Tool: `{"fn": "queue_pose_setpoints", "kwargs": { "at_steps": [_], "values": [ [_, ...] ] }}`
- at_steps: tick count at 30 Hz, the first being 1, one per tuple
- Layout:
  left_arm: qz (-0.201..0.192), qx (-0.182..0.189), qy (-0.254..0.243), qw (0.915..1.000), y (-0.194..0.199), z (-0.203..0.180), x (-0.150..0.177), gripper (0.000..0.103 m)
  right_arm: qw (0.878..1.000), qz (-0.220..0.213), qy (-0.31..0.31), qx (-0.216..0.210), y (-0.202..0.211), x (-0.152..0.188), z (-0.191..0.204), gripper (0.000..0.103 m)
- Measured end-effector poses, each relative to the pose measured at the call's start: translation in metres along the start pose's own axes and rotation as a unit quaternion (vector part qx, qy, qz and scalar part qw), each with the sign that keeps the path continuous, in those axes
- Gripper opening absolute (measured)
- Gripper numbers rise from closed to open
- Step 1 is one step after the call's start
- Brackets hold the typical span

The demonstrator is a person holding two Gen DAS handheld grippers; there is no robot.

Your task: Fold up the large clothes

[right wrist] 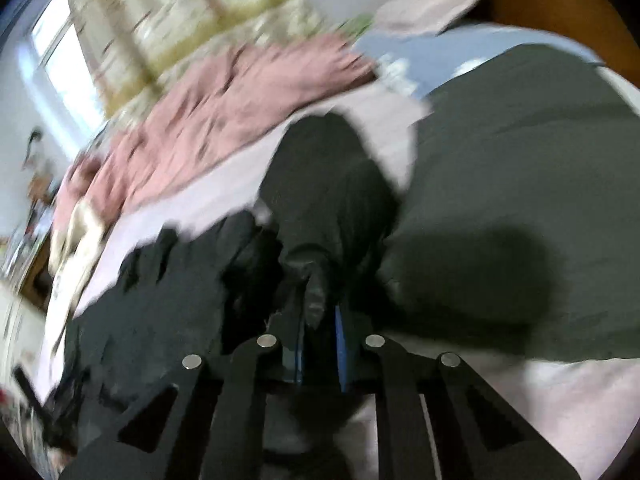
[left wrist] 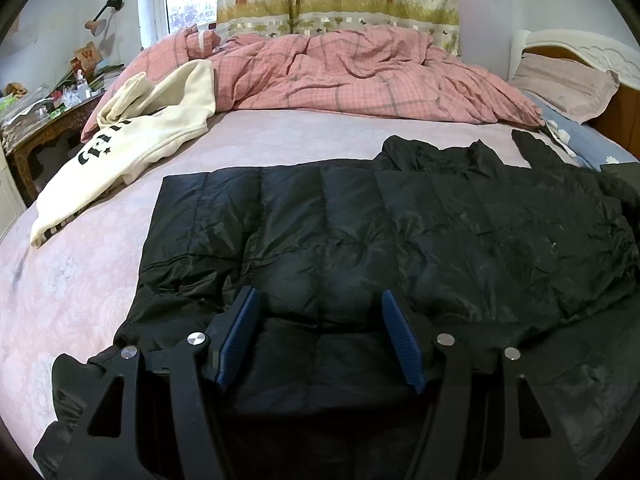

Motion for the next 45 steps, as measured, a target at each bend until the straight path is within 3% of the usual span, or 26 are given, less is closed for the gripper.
{"fn": "queue_pose_setpoints", "kwargs": {
  "at_steps": [3, 6, 8, 11, 13, 14, 17, 24, 27, 28, 34, 38, 42, 44, 45],
  "values": [
    [0.000, 0.000, 0.000, 1.0000, 0.000, -0.001, 0.000, 0.063, 0.997, 0.034, 0.014, -0.073, -0.010, 0.013, 0.033, 0.011],
    [0.002, 0.001, -0.001, 1.0000, 0.000, -0.001, 0.001, 0.063, 0.983, 0.104, 0.061, -0.140, -0.020, 0.036, 0.070, 0.012],
    [0.003, 0.001, -0.002, 1.0000, 0.000, -0.002, 0.000, 0.063, 0.977, 0.128, 0.082, -0.150, -0.022, 0.047, 0.082, 0.012],
    [0.004, 0.001, -0.002, 1.0000, -0.001, -0.002, 0.000, 0.063, 0.986, 0.099, 0.090, -0.095, -0.021, 0.036, 0.076, 0.017],
    [0.004, 0.001, -0.003, 1.0000, -0.001, -0.002, 0.001, 0.063, 0.996, 0.040, 0.073, -0.035, -0.008, 0.015, 0.058, 0.029],
    [0.004, 0.000, -0.003, 1.0000, -0.001, -0.002, 0.000, 0.063, 0.998, -0.007, 0.062, 0.015, 0.004, 0.001, 0.044, 0.033],
    [0.004, 0.000, -0.003, 1.0000, -0.001, -0.002, 0.000, 0.063, 0.993, -0.066, 0.066, 0.073, 0.025, -0.017, 0.028, 0.037],
    [0.014, -0.001, -0.006, 0.9999, -0.006, -0.002, 0.005, 0.064, 0.990, -0.078, 0.090, 0.074, 0.037, -0.032, 0.049, 0.039],
    [0.014, -0.002, -0.007, 0.9999, -0.006, -0.002, 0.005, 0.065, 0.983, -0.064, 0.110, 0.129, 0.019, -0.065, 0.061, 0.076],
    [0.014, -0.002, -0.008, 0.9999, -0.006, -0.001, 0.006, 0.065, 0.981, -0.053, 0.116, 0.144, 0.009, -0.073, 0.062, 0.077],
    [0.019, -0.004, -0.014, 0.9997, -0.008, -0.003, 0.009, 0.067, 0.977, 0.063, 0.088, 0.185, -0.101, -0.119, 0.054, 0.077],
    [0.028, 0.000, -0.013, 0.9995, -0.013, -0.003, 0.009, 0.067, 0.955, 0.102, 0.135, 0.245, -0.151, -0.137, 0.049, 0.077],
    [0.038, 0.010, -0.012, 0.9991, -0.016, -0.003, 0.010, 0.068, 0.959, 0.161, 0.057, 0.225, -0.189, -0.124, 0.020, 0.075],
    [0.040, 0.013, -0.011, 0.9990, -0.017, -0.004, 0.010, 0.068, 0.957, 0.157, 0.054, 0.236, -0.190, -0.120, 0.009, 0.043],
    [0.040, 0.013, -0.010, 0.9990, -0.016, -0.003, 0.010, 0.068, 0.958, 0.144, 0.063, 0.238, -0.185, -0.121, 0.009, 0.014]
  ]
}}
Point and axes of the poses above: each gripper's, at about its wrist camera, not at the fingertips, and y roughly against the way its jaws point, z to its left, x to its underside, the point moved 9 cm from there along -y, roughly the way its jaws point, and after that the axes turned 7 degrees about -x, right-handed, at the moved point
